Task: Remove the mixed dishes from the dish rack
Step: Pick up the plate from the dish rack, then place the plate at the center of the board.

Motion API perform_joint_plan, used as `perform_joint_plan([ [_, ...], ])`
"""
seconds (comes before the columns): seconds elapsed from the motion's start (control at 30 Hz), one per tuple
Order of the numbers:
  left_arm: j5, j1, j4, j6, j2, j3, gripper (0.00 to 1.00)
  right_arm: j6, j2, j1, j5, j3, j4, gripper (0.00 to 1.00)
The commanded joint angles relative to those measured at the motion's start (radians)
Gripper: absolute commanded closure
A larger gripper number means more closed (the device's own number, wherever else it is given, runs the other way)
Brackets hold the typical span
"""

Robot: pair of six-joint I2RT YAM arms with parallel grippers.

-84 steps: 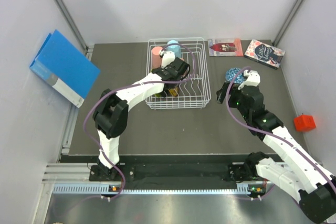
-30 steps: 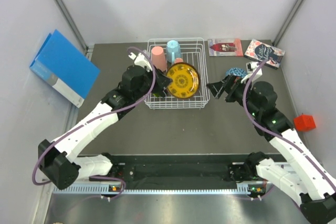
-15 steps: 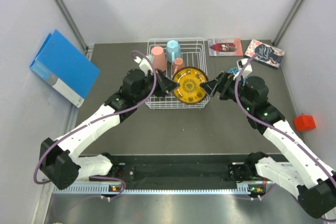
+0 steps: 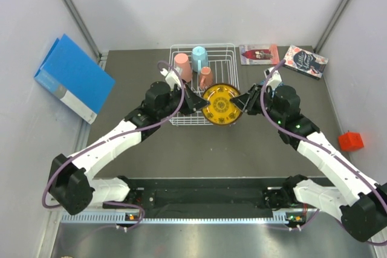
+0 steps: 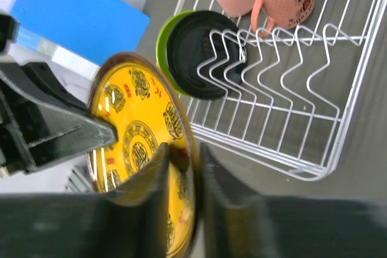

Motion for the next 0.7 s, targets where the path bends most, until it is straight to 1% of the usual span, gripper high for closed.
perform_joint_plan([
  [0.0,0.031,-0.005,0.09,0.006,-0.009,-0.004,1.0,-0.01,0.0,0.014,-0.006,0.001,0.022,1.0],
  [0.07,0.016,-0.005,0.067,0.026,-0.018,-0.001,1.0,-0.014,-0.023,0.014,0.029,0.003,-0.005,1.0],
  [0.1,-0.003,-0.004,0.054,0.037,-0.027,0.002,0.92,-0.019,-0.037,0.013,0.07,-0.001,-0.034,1.0],
  [0.17,-0.035,-0.005,0.003,0.077,-0.041,0.016,0.62,-0.011,-0.092,0.011,0.141,-0.008,-0.072,1.0],
  [0.2,-0.063,-0.005,-0.018,0.089,-0.059,0.02,0.47,-0.01,-0.116,0.011,0.204,-0.011,-0.112,1.0],
  [0.23,-0.124,-0.005,-0.04,0.106,-0.07,0.024,0.27,-0.008,-0.158,0.008,0.248,-0.013,-0.13,1.0],
  [0.27,-0.155,-0.004,-0.081,0.112,-0.081,0.024,0.18,-0.008,-0.176,-0.003,0.273,-0.014,-0.152,1.0],
  [0.3,-0.182,-0.004,-0.098,0.115,-0.107,0.022,0.14,-0.002,-0.195,-0.007,0.333,-0.013,-0.173,1.0],
  [0.33,-0.236,-0.001,-0.111,0.121,-0.119,0.017,0.01,0.002,-0.218,-0.012,0.367,-0.008,-0.245,1.0],
  [0.4,-0.262,0.001,-0.128,0.127,-0.153,0.008,0.01,0.012,-0.238,-0.033,0.446,-0.005,-0.308,1.0],
  [0.43,-0.262,0.002,-0.134,0.135,-0.163,-0.002,0.01,0.022,-0.257,-0.053,0.472,-0.008,-0.368,1.0],
  [0.5,-0.262,0.004,-0.137,0.144,-0.189,-0.013,0.01,0.059,-0.279,-0.082,0.517,-0.036,-0.414,1.0],
  [0.57,-0.305,0.004,-0.149,0.155,-0.205,-0.025,0.02,0.093,-0.311,-0.14,0.52,-0.074,-0.466,1.0],
  [0.67,-0.317,0.004,-0.167,0.166,-0.236,-0.038,0.02,0.136,-0.328,-0.242,0.47,-0.126,-0.491,1.0],
])
